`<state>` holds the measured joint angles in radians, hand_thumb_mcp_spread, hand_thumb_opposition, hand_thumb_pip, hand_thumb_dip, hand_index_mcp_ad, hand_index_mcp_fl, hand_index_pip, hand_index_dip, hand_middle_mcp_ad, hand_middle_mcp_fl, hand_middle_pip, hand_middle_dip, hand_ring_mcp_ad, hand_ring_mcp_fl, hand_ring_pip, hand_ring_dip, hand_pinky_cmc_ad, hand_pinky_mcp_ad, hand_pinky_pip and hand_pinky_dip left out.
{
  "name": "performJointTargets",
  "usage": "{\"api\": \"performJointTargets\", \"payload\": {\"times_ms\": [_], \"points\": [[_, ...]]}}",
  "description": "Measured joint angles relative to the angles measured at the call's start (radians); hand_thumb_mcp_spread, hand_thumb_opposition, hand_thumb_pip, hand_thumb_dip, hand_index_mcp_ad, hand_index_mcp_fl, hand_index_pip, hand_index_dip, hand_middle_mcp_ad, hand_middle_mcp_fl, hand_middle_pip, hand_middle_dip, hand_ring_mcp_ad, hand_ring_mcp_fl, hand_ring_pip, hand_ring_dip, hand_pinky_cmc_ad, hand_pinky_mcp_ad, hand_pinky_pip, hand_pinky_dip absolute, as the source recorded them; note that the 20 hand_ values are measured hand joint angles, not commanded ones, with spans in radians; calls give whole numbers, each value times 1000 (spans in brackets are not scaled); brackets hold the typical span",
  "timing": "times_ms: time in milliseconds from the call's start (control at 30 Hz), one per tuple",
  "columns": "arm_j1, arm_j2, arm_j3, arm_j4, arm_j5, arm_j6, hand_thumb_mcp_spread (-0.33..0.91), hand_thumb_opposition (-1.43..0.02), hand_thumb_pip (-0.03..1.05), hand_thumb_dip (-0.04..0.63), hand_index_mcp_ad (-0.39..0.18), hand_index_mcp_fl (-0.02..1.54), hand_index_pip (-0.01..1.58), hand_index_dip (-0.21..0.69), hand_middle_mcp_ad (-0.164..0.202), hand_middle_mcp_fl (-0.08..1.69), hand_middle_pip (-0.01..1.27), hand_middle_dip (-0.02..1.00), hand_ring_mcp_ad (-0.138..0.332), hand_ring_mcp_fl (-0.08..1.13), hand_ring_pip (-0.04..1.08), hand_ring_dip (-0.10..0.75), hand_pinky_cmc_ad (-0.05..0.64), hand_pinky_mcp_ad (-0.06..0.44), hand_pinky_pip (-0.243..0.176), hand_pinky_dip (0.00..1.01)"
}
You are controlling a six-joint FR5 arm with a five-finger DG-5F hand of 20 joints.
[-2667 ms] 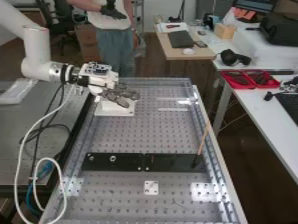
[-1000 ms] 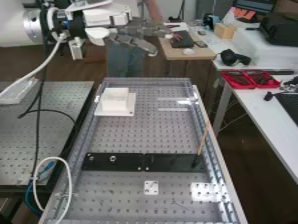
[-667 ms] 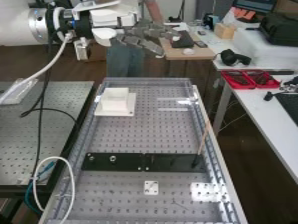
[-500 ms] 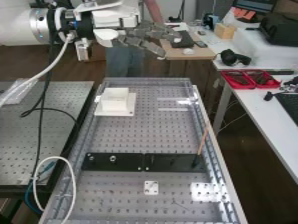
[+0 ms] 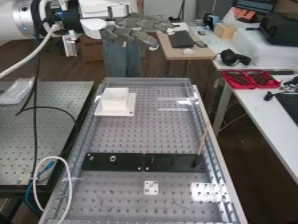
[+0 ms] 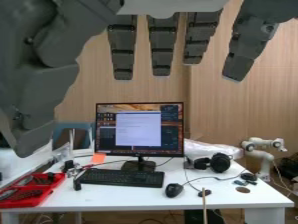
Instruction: Grab the bearing and place it in the white container
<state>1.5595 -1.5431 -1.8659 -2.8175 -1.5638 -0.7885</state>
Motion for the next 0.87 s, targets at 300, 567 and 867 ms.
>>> {"api": "performJointTargets", "payload": {"times_ms": [300, 567, 867], "points": [[-50, 23, -16, -7, -74, 23, 264, -716, 417, 113, -129, 272, 105, 164, 75, 134, 127, 199, 131, 12, 112, 87, 414, 347, -80, 340], [-92, 10, -7, -36, -145, 57, 264, -716, 417, 113, -127, 271, 105, 164, 75, 134, 127, 199, 133, 12, 112, 87, 414, 347, -80, 340], [-110, 17, -8, -60, -154, 56, 264, -716, 417, 113, -126, 271, 105, 164, 75, 134, 127, 199, 133, 12, 112, 87, 414, 347, -80, 340]]}}
